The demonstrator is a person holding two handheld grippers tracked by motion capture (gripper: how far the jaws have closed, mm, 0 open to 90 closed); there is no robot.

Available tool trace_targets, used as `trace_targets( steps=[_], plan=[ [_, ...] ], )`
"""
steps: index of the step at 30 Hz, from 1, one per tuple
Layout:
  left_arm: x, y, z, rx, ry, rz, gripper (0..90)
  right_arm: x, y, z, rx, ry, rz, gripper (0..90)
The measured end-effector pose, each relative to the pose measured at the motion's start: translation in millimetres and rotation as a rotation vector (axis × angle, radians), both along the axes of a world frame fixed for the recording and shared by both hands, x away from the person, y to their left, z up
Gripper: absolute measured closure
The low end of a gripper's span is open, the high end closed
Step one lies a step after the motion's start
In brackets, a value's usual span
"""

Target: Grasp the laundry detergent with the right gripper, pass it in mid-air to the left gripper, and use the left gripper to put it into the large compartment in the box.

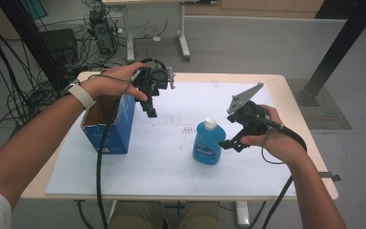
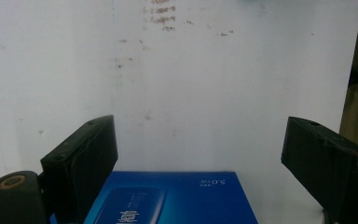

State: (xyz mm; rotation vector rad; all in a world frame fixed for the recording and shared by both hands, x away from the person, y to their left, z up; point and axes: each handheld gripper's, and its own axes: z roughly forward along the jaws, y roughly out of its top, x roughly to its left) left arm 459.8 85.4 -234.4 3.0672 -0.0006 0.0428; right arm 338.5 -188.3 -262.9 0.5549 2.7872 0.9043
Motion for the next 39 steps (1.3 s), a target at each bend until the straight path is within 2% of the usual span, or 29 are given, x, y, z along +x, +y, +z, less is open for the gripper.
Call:
trace_targets(
  steps=[15,21,39],
  plan=[
    [1.0,-0.3,-0.7,0.005,0.002,0.001,11.0,5.3,-6.9,-17.0,0.059,-0.005,-0.02,7.3],
    [1.6,0.5,-0.1,0.001,0.002,0.003,11.0,5.9,-7.4,-20.5,0.063,-0.014,-0.017,7.1],
    [1.1,1.1,-0.1,0.001,-0.002,0.008,11.1,7.4,-7.9,-34.1,0.121,-0.028,-0.032,7.1]
  ],
)
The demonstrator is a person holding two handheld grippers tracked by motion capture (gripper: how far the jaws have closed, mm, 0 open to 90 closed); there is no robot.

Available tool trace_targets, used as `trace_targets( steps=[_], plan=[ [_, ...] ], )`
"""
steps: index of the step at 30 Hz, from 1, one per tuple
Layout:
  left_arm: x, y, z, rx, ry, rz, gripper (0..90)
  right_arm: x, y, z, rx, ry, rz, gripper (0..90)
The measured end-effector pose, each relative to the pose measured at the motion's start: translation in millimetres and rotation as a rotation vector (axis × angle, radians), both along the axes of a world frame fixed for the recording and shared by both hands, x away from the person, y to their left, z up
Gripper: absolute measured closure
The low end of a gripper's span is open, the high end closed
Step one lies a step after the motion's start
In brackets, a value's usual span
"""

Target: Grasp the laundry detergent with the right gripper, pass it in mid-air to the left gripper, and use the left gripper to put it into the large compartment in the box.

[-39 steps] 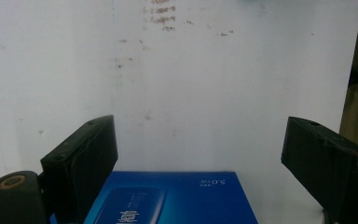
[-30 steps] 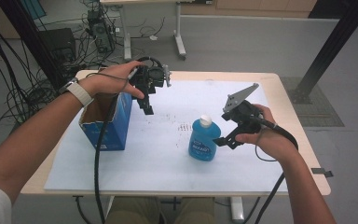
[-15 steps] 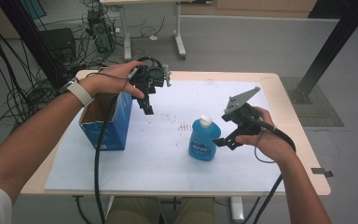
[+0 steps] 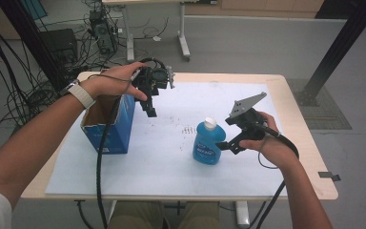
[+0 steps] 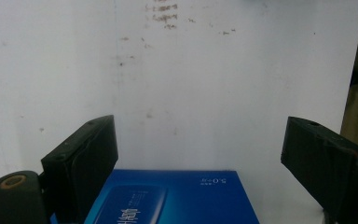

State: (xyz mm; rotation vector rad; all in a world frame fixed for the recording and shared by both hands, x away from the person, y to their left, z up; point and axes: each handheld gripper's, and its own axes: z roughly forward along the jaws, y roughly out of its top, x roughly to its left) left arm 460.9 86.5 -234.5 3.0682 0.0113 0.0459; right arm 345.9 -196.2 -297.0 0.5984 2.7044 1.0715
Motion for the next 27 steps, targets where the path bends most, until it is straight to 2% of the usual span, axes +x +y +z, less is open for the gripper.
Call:
trace_targets(
  steps=[27],
  plan=[
    [0.7,-0.5,-0.8,0.006,-0.001,0.005,11.3,1.2,-0.3,-15.8,0.048,0.003,-0.01,7.1]
  ],
)
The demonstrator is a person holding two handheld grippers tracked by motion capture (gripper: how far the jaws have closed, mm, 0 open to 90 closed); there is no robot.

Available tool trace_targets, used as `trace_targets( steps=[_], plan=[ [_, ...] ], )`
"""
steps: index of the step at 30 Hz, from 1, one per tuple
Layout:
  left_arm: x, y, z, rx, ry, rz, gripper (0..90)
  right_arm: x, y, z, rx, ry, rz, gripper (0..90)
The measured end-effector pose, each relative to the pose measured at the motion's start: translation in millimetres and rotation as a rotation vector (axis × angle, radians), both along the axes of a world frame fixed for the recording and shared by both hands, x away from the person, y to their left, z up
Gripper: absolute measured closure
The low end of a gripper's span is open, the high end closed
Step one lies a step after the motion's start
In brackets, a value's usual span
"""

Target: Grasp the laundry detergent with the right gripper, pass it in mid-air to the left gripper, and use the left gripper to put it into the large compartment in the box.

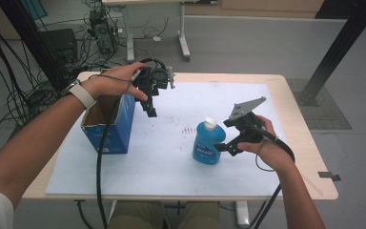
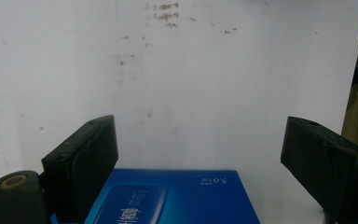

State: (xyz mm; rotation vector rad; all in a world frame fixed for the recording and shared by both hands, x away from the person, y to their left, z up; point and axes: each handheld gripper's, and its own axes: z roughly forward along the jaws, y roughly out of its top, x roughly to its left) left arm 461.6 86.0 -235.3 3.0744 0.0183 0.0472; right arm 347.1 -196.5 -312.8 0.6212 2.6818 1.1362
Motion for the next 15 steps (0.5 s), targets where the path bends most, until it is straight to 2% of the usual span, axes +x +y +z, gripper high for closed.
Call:
trace_targets(
  steps=[7,15],
  plan=[
    [-0.4,0.1,0.1,-0.004,-0.002,-0.002,11.4,0.2,-0.3,-1.4,0.0,-0.008,-0.004,7.1],
    [-0.2,0.3,0.4,-0.003,-0.001,0.0,11.4,-0.2,-1.4,-7.5,0.0,0.004,-0.004,7.0]
  ],
)
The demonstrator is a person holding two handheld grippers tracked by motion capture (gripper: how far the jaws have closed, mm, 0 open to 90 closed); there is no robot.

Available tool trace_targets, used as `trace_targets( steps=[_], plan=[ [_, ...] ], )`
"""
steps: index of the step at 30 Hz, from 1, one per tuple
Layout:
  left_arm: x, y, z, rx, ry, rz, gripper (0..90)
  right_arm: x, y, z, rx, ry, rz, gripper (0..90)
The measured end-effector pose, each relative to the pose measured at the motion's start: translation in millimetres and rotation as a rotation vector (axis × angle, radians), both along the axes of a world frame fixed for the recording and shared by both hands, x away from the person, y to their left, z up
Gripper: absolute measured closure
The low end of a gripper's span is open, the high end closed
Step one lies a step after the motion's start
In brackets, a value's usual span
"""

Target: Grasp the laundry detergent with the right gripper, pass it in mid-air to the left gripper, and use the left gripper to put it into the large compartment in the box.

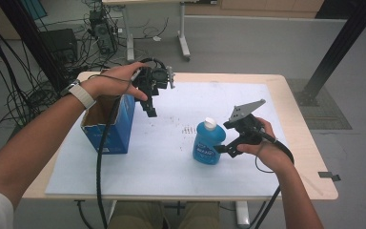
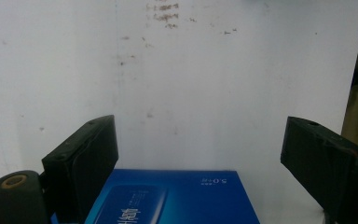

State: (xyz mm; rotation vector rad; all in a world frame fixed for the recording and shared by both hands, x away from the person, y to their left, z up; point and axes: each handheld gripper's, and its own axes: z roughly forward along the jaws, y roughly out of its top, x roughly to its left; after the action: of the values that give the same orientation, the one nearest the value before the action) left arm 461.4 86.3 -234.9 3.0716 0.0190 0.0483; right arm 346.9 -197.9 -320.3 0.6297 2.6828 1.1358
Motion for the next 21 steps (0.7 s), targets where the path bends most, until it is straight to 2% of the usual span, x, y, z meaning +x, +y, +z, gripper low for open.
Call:
trace_targets(
  steps=[21],
  plan=[
    [-0.4,0.4,0.3,-0.002,-0.001,0.0,11.4,-2.9,0.6,-14.0,0.033,0.004,-0.013,7.1]
  ],
)
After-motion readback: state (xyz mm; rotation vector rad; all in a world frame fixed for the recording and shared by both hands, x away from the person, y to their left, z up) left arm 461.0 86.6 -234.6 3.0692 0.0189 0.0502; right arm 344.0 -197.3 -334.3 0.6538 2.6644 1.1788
